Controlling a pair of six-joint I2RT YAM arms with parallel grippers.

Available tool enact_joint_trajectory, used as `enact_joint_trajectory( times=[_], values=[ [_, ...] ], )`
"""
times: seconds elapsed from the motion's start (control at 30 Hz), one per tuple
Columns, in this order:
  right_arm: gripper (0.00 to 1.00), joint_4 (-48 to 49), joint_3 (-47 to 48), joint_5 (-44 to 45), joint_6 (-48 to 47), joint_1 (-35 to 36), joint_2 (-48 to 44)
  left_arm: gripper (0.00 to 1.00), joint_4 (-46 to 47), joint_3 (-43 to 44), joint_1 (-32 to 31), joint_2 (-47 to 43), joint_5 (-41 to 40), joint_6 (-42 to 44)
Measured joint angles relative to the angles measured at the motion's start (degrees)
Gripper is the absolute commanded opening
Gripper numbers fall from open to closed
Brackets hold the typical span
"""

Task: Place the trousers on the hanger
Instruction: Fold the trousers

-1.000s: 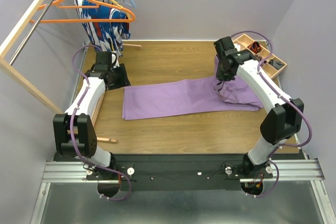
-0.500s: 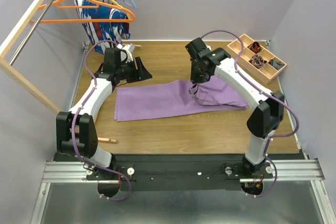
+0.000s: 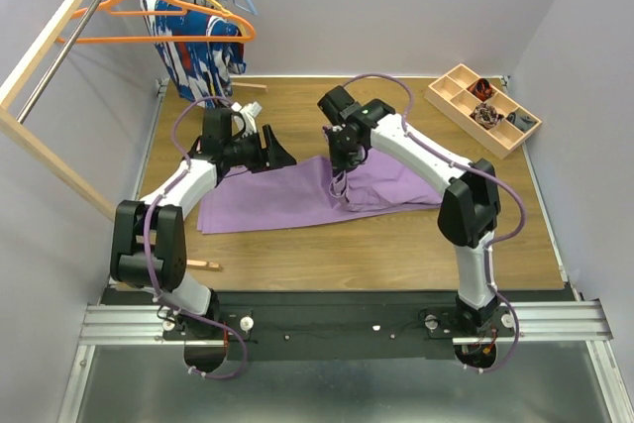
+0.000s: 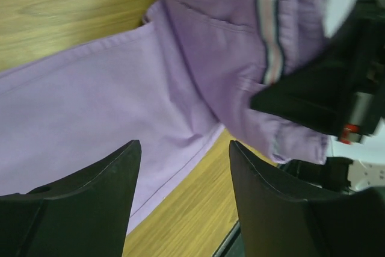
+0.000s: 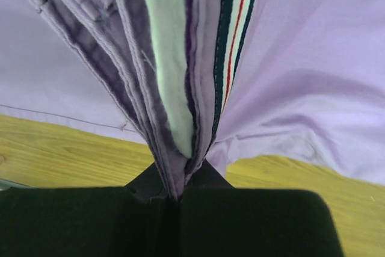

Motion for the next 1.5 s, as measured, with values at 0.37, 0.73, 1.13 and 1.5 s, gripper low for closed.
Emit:
enact_joint_trajectory(
  times=[0.37, 0.73, 1.13, 1.5],
  values=[
    [0.03, 7.41, -5.73, -6.14, -1.95, -0.15, 1.14, 0.74, 20.79, -3.8, -4.79, 5.38, 5.14, -14.53],
    [0.79, 9.55, -9.68, -6.86, -3.56, -2.03, 1.07, 0.76, 30.23, -4.13, -7.26, 9.35, 2.99, -26.01],
    [0.85, 10.01, -15.54, -3.56, -4.33, -2.49, -3.32, 0.77, 33.94, -4.33, -8.87, 12.72, 3.06, -28.89],
    [0.89, 11.65, -17.92, -3.48, -6.23, -3.41, -8.59, 0.77, 37.44, -2.25, -9.79, 12.61, 5.77, -30.23]
  ],
)
